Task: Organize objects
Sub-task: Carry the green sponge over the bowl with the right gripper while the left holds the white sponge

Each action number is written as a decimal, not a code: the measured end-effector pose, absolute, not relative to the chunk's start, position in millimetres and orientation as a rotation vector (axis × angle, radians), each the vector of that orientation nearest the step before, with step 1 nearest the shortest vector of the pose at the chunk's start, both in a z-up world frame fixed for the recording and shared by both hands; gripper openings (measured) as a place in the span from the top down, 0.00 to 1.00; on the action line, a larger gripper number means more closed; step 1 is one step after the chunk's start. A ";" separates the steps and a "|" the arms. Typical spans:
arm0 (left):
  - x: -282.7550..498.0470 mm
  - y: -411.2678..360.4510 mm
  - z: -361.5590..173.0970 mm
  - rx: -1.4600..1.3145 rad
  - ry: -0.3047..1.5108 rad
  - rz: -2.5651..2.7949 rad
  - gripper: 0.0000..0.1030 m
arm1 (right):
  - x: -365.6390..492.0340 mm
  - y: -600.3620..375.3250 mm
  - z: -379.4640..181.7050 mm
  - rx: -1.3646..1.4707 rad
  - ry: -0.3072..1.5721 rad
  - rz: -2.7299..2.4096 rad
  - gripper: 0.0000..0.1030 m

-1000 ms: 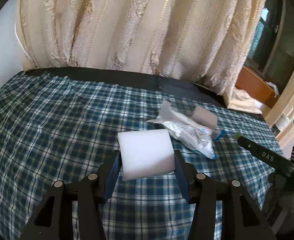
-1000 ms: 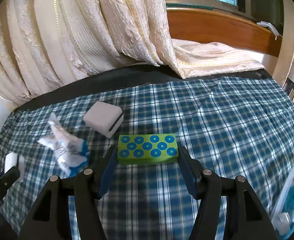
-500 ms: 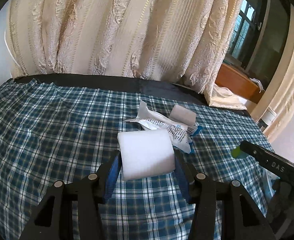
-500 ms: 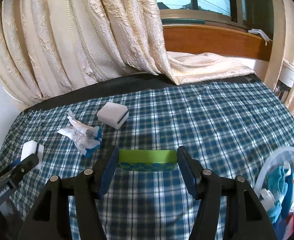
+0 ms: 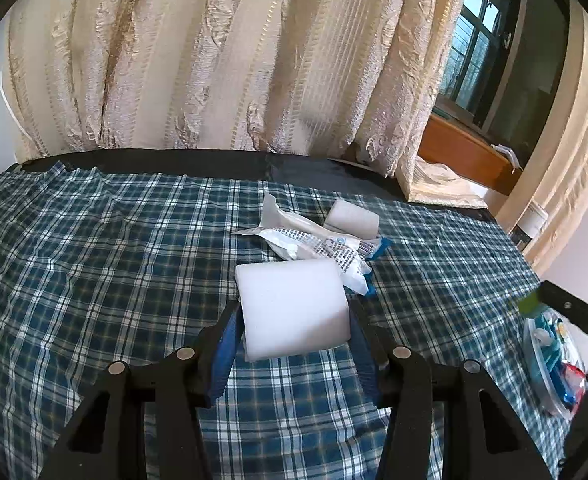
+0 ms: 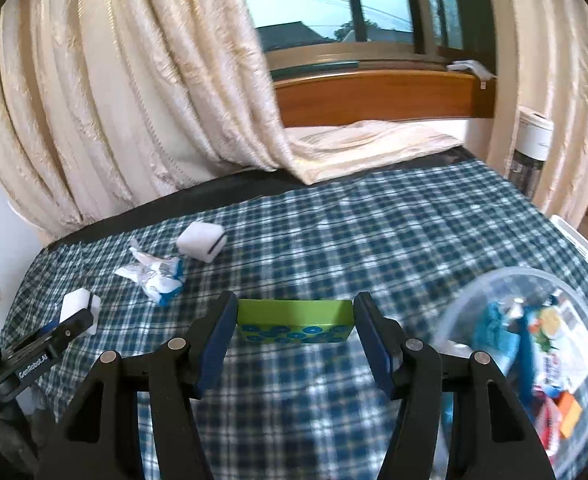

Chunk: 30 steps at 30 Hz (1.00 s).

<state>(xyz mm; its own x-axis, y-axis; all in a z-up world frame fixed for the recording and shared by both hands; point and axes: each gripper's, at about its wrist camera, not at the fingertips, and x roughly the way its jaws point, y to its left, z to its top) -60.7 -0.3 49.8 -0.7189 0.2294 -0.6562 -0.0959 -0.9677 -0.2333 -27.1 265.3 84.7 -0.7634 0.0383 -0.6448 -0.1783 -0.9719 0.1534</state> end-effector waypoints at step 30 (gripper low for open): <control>-47.3 26.3 40.9 -1.078 -0.144 2.713 0.47 | 96.0 410.2 80.0 -0.870 0.560 2.506 0.41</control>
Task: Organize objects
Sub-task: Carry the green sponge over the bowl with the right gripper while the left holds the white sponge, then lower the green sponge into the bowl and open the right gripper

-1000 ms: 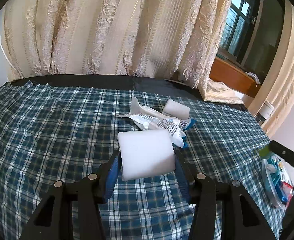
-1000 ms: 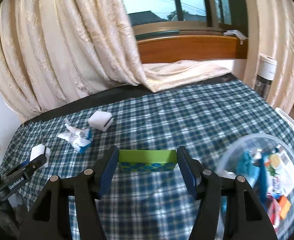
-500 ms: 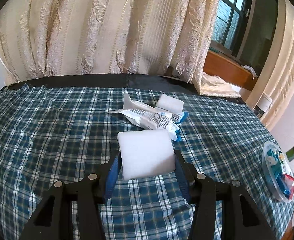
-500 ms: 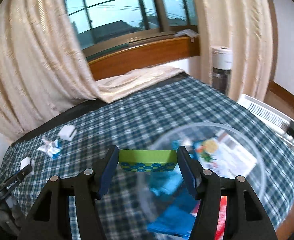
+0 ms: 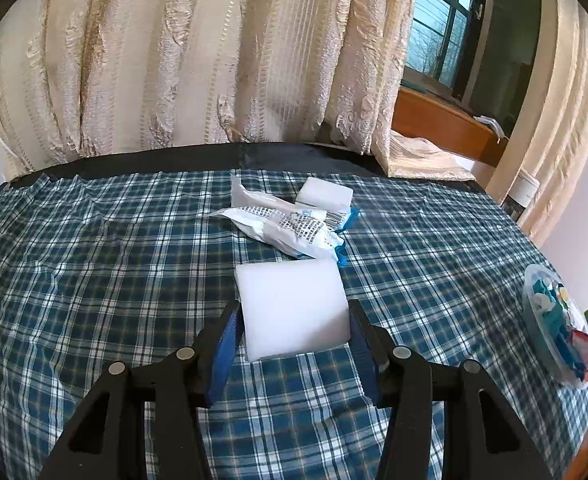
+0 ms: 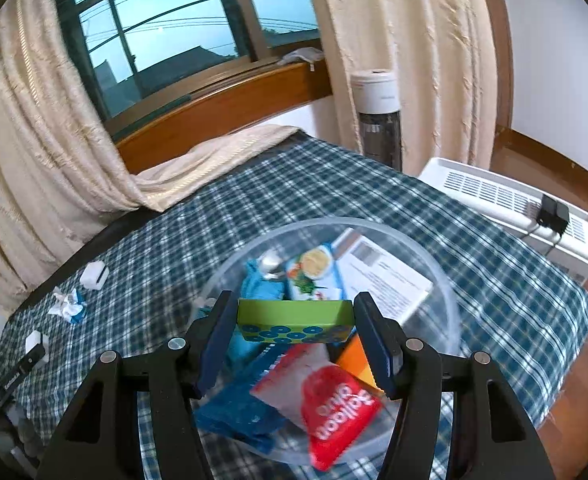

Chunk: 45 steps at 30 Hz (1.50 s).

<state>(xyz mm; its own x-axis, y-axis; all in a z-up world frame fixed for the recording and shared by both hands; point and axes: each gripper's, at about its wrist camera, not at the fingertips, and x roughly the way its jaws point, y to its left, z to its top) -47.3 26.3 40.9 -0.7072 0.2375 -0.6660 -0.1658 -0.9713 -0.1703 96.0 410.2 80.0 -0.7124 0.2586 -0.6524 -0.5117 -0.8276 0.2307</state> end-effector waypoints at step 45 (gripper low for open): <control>-24.7 66.4 48.8 -1.083 -0.069 2.634 0.47 | 136.7 453.5 55.6 -0.856 0.752 2.467 0.40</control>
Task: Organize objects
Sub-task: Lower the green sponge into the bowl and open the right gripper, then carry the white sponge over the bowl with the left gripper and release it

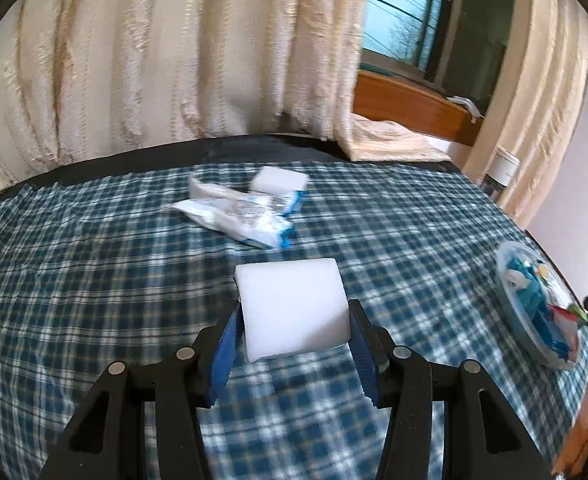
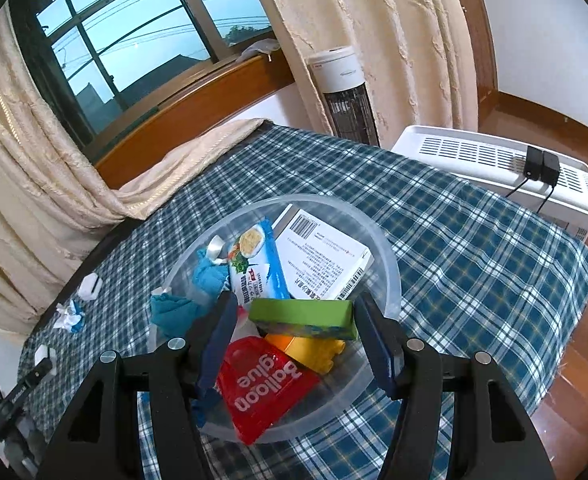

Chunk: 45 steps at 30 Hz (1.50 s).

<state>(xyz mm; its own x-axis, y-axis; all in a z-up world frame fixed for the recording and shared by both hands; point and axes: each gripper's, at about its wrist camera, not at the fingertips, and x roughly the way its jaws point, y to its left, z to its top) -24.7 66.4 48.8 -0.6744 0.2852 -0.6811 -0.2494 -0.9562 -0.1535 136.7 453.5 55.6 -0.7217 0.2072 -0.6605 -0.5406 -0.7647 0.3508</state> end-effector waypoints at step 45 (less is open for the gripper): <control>16.2 307.9 71.3 -0.986 0.191 2.202 0.46 | 142.3 487.7 50.7 -0.778 0.741 2.575 0.40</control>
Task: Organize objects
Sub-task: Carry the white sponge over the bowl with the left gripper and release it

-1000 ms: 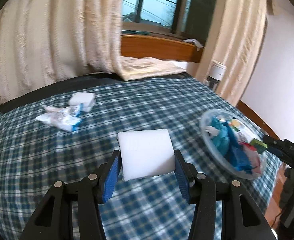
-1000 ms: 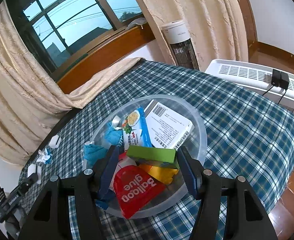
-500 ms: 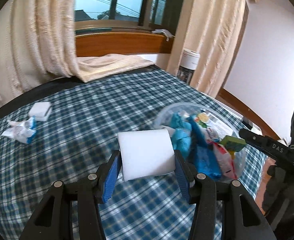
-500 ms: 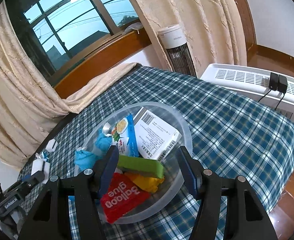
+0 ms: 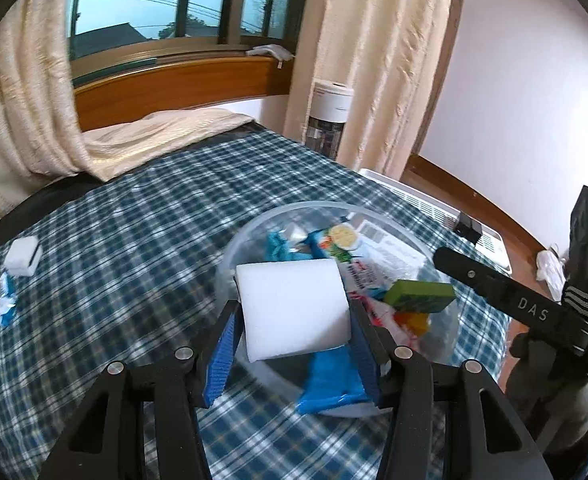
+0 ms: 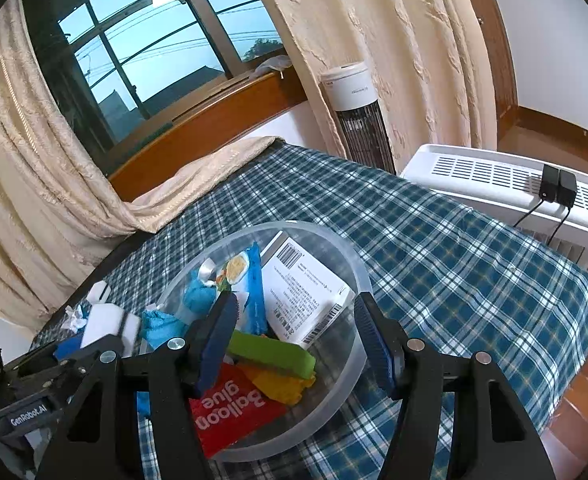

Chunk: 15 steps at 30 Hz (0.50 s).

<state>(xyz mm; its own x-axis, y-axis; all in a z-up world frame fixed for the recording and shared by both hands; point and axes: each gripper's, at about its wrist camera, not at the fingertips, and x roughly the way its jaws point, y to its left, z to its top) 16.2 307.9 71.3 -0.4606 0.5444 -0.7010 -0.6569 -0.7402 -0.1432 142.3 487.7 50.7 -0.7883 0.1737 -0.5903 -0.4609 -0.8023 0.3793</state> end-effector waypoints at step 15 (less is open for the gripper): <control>8.9 321.2 67.8 -1.022 0.157 2.197 0.18 | 139.4 493.3 48.7 -0.775 0.757 2.576 0.40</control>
